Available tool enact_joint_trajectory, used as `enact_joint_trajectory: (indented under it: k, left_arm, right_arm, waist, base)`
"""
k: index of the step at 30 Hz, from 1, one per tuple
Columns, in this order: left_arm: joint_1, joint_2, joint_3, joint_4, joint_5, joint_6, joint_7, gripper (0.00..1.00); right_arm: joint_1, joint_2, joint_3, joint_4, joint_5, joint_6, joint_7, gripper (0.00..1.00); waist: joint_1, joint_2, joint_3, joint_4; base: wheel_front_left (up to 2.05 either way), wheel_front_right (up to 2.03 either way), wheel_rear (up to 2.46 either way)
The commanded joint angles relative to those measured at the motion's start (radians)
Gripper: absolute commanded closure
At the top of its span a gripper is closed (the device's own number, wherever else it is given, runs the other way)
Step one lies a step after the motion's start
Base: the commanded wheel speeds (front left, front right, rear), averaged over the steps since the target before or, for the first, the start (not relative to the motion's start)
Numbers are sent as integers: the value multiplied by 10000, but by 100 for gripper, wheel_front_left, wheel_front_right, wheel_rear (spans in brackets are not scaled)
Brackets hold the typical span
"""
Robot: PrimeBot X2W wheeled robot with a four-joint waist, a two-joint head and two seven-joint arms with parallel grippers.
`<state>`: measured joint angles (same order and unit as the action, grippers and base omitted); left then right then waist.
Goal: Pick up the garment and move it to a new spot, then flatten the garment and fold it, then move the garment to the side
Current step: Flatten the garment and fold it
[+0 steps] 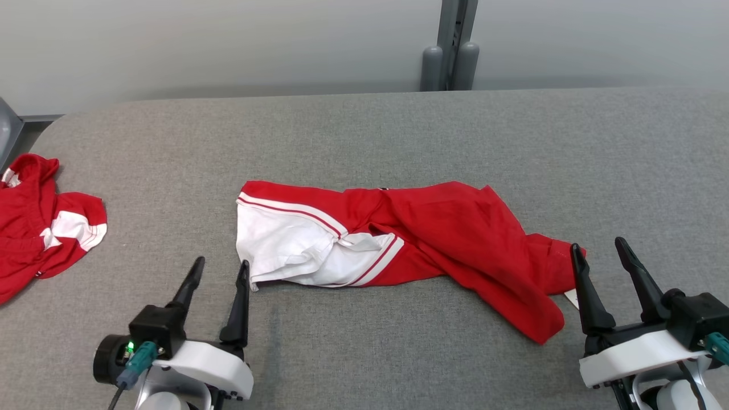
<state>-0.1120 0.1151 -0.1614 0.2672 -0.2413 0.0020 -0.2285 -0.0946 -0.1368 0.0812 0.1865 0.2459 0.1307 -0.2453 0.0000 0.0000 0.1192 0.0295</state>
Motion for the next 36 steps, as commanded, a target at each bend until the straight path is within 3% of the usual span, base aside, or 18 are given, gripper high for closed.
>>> enact_joint_trajectory:
  k: [1,11,18,19,20,21,29,36]
  left_arm:
    - [-156,65,-91,172,-13,-52,85,0]
    - [-886,23,-556,2335,8,-412,308,0]
    - [-1883,207,-500,3716,89,-404,29,0]
    - [-1989,190,-491,3868,30,-458,-5,27]
    - [-2113,214,-473,3965,21,-445,-60,71]
    - [-2190,230,-458,4049,16,-456,-113,100]
    - [-2577,162,-450,4408,-29,-503,-322,100]
    - [-2908,-39,-588,4444,67,-527,-373,100]
  right_arm:
    - [-137,-55,22,15,-2,2,32,0]
    - [-421,-7,182,73,79,2,-35,0]
    - [-653,-74,276,163,126,2,-88,0]
    - [-666,-72,289,183,140,2,-88,0]
    - [-693,-80,303,202,157,2,-90,0]
    - [-740,-98,328,223,188,2,-91,0]
    - [-1603,-641,1070,807,732,2,708,0]
    - [-2912,-1420,2103,1845,1820,2,2750,0]
  waist:
    - [0,0,76,-22]
    - [0,0,644,-190]
    - [0,0,998,-312]
    - [0,0,1026,-331]
    - [0,0,1053,-344]
    - [0,0,1081,-352]
    - [0,0,1348,-173]
    - [0,0,1633,315]
  base:
    - [0,0,0]
    - [0,0,0]
    - [0,0,0]
    - [0,0,0]
    - [0,0,0]
    - [0,0,0]
    - [0,0,0]
    - [0,0,0]
